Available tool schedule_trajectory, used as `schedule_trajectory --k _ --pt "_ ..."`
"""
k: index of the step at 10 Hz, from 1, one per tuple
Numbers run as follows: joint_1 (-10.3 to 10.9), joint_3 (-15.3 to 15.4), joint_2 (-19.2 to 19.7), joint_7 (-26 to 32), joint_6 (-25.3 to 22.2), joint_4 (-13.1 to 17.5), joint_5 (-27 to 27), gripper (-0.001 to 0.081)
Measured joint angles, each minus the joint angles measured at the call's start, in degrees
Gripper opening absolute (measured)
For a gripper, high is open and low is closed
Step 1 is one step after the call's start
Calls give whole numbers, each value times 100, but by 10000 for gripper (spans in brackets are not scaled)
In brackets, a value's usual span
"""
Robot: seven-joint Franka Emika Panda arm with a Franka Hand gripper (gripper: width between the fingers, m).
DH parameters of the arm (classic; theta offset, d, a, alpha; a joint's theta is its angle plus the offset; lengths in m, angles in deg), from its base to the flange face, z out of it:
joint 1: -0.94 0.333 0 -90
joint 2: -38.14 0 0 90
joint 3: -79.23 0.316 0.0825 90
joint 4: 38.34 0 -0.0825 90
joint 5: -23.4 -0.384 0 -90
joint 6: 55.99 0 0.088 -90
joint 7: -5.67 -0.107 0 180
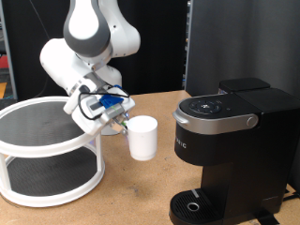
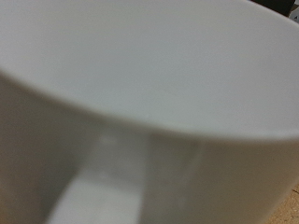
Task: Make a cup of coffee with the keurig machine
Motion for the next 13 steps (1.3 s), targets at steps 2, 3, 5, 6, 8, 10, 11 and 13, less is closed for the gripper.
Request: schedule_trajectory --k 2,3,5,6,8,10,11,13 --pt "57 48 359 301 0 59 -330 65" --pt "66 75 472 318 -3 77 -348 65" --pt "72 116 606 318 -3 93 -362 65" --pt "72 137 644 322 -3 96 -396 65" --pt "72 180 755 385 -3 120 -524 65" --pt "72 229 871 494 -3 148 -660 65" --pt "73 257 929 548 8 156 -731 65" --pt "74 356 1052 631 78 191 -906 65"
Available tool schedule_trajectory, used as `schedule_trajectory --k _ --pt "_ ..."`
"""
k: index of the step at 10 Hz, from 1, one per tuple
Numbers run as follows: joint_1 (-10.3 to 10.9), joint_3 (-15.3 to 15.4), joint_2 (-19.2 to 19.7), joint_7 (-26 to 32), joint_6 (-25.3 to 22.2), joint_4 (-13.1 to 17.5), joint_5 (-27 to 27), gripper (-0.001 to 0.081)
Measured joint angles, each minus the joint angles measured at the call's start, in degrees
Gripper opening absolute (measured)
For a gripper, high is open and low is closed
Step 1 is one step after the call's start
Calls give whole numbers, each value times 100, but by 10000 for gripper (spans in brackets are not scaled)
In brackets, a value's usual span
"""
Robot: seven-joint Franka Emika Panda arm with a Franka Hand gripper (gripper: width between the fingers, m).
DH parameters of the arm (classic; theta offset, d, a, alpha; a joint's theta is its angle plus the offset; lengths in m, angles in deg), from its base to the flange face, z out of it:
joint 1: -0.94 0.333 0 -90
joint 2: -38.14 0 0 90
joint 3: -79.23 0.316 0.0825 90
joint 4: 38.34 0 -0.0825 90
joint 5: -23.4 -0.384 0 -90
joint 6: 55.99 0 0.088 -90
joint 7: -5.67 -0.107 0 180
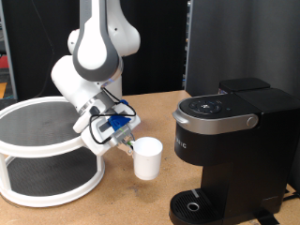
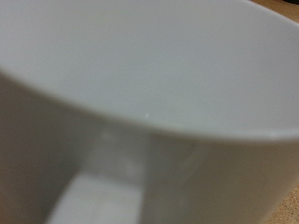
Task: Make a cup of coffee with the keurig machine
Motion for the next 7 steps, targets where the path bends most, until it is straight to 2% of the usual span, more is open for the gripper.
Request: schedule_trajectory --k 4,7 --pt "26 287 223 371 32 142 -698 65" --pt "80 511 542 610 71 369 -1237 65"
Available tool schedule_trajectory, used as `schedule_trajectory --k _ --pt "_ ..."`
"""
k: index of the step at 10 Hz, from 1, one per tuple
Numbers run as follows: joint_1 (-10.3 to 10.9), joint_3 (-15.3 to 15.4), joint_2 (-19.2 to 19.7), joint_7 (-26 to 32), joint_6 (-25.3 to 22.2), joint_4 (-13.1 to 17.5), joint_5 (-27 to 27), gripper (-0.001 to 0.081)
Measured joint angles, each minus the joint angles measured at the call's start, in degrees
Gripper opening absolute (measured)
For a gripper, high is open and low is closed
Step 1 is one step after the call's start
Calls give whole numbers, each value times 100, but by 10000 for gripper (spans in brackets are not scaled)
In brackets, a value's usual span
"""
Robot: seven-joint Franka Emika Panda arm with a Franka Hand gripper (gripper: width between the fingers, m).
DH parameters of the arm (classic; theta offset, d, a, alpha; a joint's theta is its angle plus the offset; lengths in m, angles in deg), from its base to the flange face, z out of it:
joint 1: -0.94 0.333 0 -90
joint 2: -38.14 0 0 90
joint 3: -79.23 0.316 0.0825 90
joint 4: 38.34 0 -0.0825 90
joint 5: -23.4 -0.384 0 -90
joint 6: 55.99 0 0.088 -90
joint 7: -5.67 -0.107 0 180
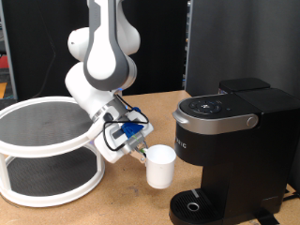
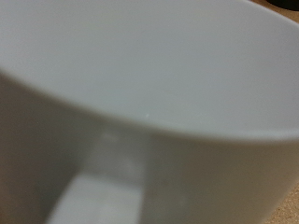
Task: Make a cup of coffee with the keurig machine
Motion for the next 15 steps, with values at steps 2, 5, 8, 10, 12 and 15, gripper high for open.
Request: schedule_trajectory --k 2,5,8,10,12,15 --pt "29 115 206 68 -73 161 -270 65" --pt "42 235 392 347 -247 330 -738 65" --pt "49 398 571 615 -286 507 -1133 65" --pt "63 497 722 746 -287 641 -1360 65" --pt "69 593 882 837 -287 769 -1519 65" --pt "72 710 1139 1043 -287 892 -1718 65"
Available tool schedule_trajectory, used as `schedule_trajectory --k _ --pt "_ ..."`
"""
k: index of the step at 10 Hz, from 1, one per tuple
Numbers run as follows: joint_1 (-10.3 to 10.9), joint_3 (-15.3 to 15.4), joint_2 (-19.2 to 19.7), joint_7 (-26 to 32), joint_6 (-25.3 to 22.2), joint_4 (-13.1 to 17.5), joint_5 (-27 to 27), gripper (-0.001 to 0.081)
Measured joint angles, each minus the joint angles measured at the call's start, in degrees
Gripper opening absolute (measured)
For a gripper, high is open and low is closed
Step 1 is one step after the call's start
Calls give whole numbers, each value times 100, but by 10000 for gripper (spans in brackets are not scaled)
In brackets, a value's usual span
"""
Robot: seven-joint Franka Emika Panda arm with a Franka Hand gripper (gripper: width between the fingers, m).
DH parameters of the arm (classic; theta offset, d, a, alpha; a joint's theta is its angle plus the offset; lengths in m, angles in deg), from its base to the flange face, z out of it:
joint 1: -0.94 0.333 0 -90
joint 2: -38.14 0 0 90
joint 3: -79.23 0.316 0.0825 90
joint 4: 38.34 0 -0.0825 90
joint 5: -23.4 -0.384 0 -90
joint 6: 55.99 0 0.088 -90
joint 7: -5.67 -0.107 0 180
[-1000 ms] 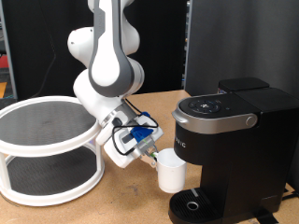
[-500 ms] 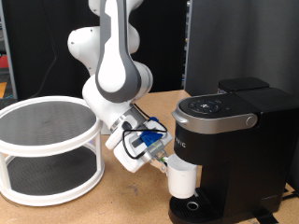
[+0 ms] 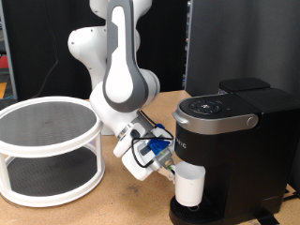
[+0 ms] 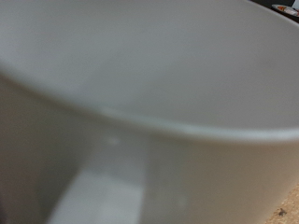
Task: Make a cup of coffee with the keurig machine
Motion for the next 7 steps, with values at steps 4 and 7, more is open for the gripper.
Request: schedule_trajectory --k 4,7 --pt "1 119 332 354 -41 65 -309 65" --pt "2 194 484 526 -139 76 -477 65"
